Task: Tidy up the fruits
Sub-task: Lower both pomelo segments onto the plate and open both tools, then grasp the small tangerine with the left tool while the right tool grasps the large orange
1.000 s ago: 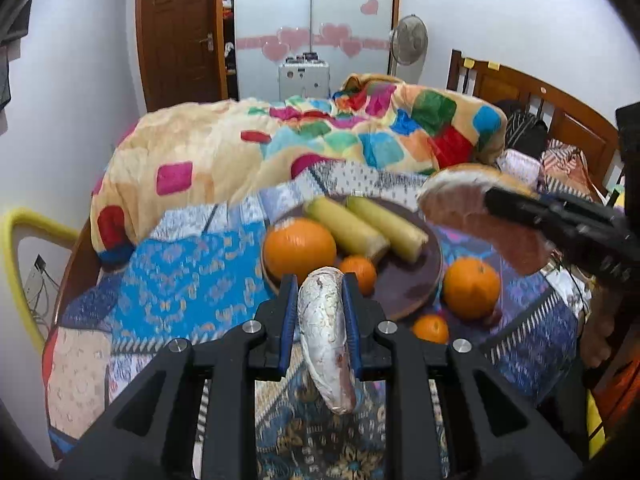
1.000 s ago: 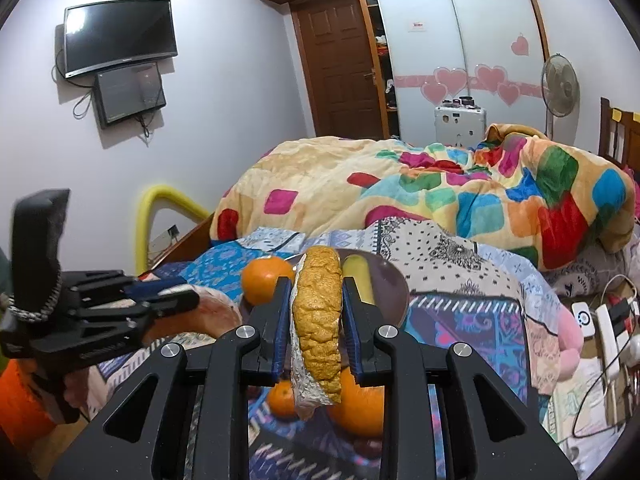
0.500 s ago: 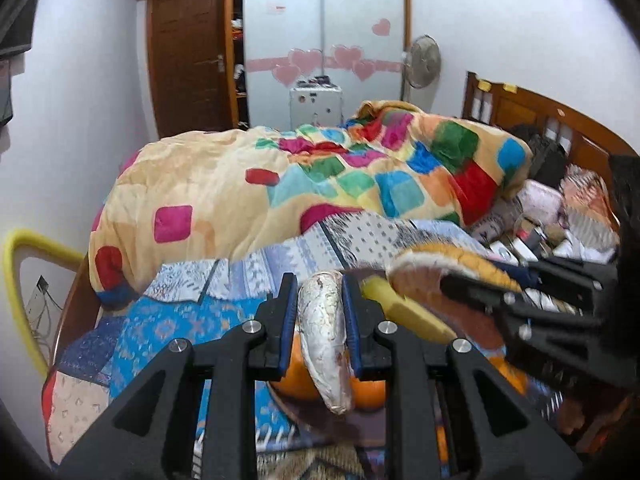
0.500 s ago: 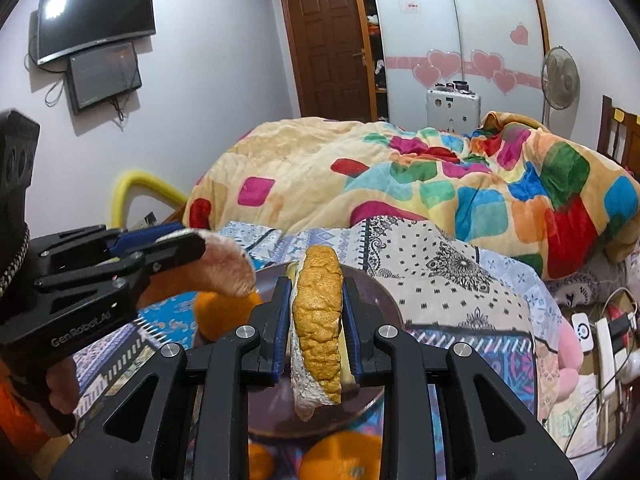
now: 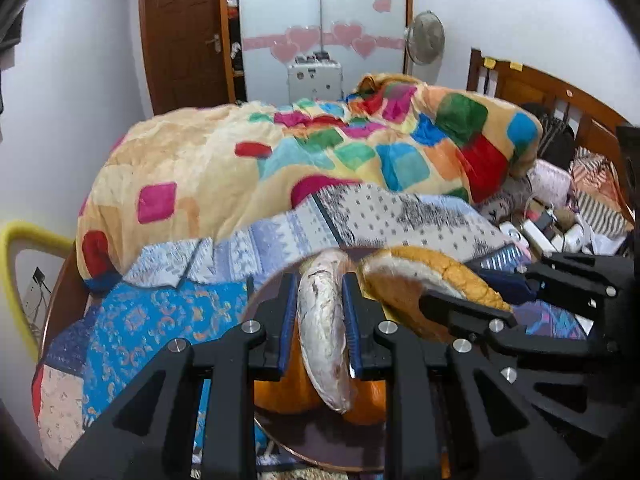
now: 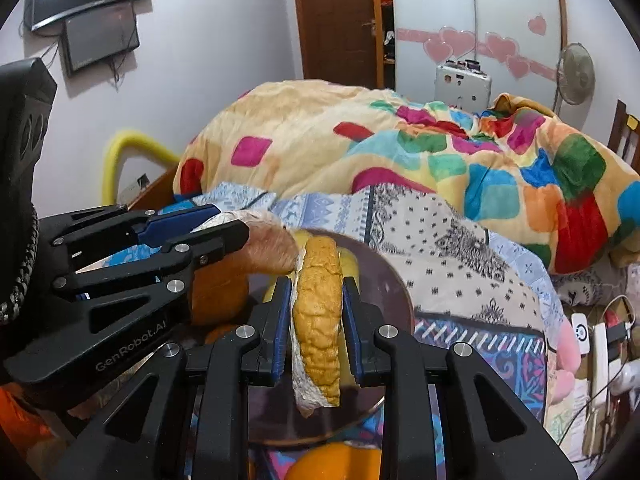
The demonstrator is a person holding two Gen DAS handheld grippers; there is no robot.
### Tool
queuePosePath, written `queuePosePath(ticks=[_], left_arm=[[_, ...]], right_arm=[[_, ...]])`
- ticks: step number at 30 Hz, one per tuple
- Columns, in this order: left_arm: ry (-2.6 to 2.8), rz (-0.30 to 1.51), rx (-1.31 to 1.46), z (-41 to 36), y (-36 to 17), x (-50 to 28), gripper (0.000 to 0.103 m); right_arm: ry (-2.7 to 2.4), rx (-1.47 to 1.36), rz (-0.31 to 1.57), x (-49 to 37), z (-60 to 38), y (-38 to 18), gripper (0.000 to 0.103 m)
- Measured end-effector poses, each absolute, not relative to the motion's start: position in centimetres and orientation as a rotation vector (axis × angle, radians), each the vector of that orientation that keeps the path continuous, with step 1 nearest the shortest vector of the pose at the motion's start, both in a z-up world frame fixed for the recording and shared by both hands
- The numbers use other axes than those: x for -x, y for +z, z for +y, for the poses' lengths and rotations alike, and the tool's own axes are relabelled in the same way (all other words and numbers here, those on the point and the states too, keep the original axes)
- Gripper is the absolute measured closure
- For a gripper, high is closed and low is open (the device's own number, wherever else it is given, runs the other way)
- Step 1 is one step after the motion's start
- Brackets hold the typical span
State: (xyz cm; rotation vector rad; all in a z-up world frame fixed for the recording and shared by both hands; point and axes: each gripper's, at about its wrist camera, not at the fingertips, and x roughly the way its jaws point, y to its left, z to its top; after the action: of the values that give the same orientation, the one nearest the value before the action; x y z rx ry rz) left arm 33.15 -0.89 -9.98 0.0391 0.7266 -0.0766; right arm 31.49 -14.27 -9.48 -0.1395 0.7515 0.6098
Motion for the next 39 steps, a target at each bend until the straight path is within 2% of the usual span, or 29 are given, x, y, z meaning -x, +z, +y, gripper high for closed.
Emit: queuePosePath(ticks=[12, 21, 24, 28, 32, 39], left_arm=[[-0.095, 0.761, -0.044, -1.3, -10.3, -31.3, 0.08], [-0.094, 0.71, -0.055, -1.4, -8.4, -28.6, 0.068], [-0.093, 0.696, -0.038, -1.2, -8.0, -27.4, 0.065], [-0.101, 0.692, -0.025, -1.1, -8.0, -25.8, 0.058], [-0.102, 0.711, -0.025, -1.1, -8.7, -24.4, 0.052], [-0.116, 0.76, -0.024, -1.2, -10.5, -23.0, 0.051]], right_arm=[[0.635, 0.119, 0.785, -31.0, -15.2, -9.8, 0.075], [0.613, 0.105, 0.696, -28.5, -17.6, -7.1, 0.069], [0.607, 0.111, 0.662, -27.4, -18.3, -6.4, 0.059], [0.595, 0.126, 0.626, -25.7, -19.0, -6.2, 0.056], [0.583, 0.151, 0.613, -24.1, -19.4, -7.0, 0.044], [0.57, 0.175, 0.664, -23.0, -20.2, -9.9, 0.043]])
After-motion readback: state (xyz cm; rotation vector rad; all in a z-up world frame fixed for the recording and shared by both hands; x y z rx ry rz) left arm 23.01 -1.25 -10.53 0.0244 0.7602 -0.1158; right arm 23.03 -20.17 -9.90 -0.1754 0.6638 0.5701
